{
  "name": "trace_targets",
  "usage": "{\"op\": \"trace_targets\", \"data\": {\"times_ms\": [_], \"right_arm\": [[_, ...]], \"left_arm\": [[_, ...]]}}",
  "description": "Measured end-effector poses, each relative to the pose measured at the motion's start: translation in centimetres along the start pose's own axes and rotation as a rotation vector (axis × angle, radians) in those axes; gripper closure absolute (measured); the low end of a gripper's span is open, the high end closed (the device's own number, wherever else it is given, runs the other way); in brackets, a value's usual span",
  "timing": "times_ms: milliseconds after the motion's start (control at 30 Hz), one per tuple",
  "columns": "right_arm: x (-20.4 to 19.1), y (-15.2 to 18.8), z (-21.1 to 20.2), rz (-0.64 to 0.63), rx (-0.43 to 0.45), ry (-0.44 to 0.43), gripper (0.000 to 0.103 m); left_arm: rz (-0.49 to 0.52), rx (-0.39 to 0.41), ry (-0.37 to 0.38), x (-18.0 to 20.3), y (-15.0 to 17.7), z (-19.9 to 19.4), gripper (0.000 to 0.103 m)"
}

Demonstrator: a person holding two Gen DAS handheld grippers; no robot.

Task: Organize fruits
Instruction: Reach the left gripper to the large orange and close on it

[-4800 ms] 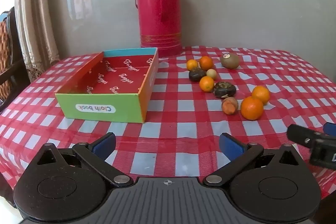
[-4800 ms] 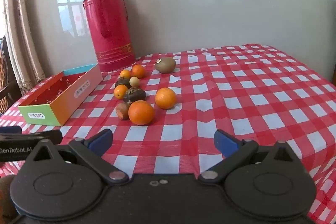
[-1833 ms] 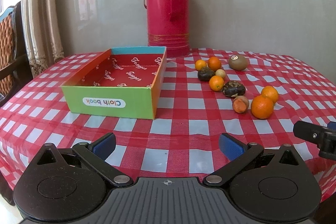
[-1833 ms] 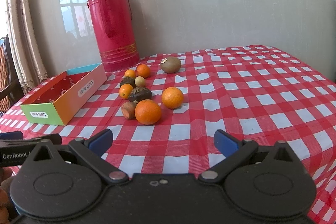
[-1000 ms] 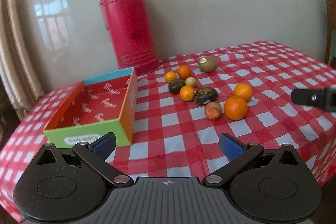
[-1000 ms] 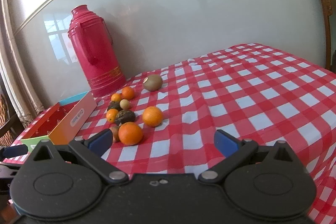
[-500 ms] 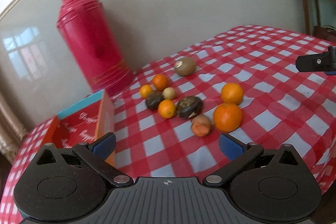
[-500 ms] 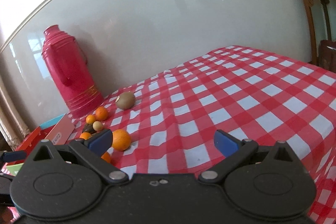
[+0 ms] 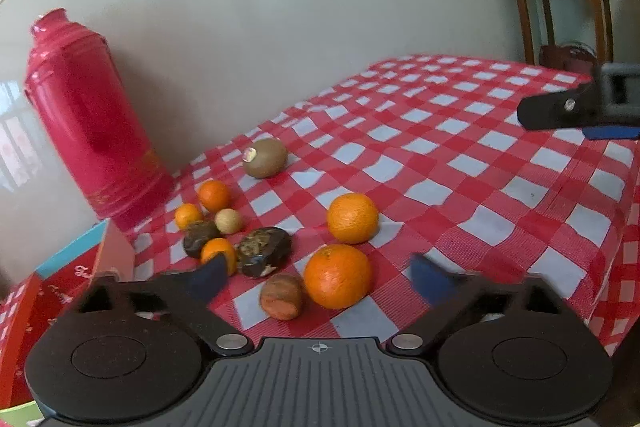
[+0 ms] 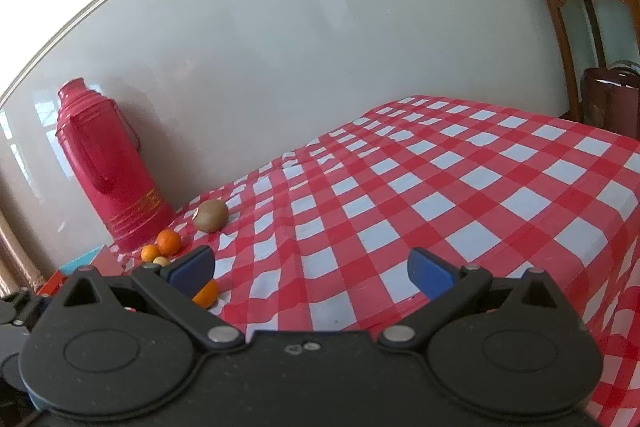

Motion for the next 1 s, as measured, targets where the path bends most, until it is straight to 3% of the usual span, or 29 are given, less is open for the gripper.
{"op": "trace_targets", "data": {"times_ms": [33, 300, 400, 467, 633, 1000], "right_arm": [[0.1, 0.0, 0.0, 0.003, 0.001, 0.000, 0.006], [-0.1, 0.2, 0.2, -0.001, -0.006, -0.007, 0.006], [-0.1, 0.2, 0.3, -0.001, -0.003, -0.013, 0.006], [-0.2, 0.2, 0.4, -0.003, -0.003, -0.017, 0.006], [-0.2, 0.2, 0.4, -0.004, -0.005, -0.020, 0.006], [-0.7, 0.6, 0.7, -0.019, -0.014, -0.023, 0.006]], "left_arm": [[-0.001, -0.015, 0.017, 0.2, 0.0, 0.4, 0.026], [-0.002, -0.025, 0.041, 1.2, -0.2, 1.6, 0.027], [-0.016, -0.047, 0.056, 1.3, -0.1, 2.1, 0.035], [-0.025, -0.064, 0.061, 1.4, 0.1, 2.4, 0.049], [-0.071, -0.083, 0.054, 0.9, 0.6, 2.9, 0.059], [-0.127, -0.078, 0.042, 0.4, 0.6, 2.8, 0.060]]}}
Point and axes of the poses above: each gripper's, at about its wrist camera, not at the fingertips, and z roughly the way its jaws point, x to its right, y to its underside, the point moved 5 cm from there along z, roughly the way its jaws point, and after that the axes turned 10 degrees about -y, right-handed, at the moved point
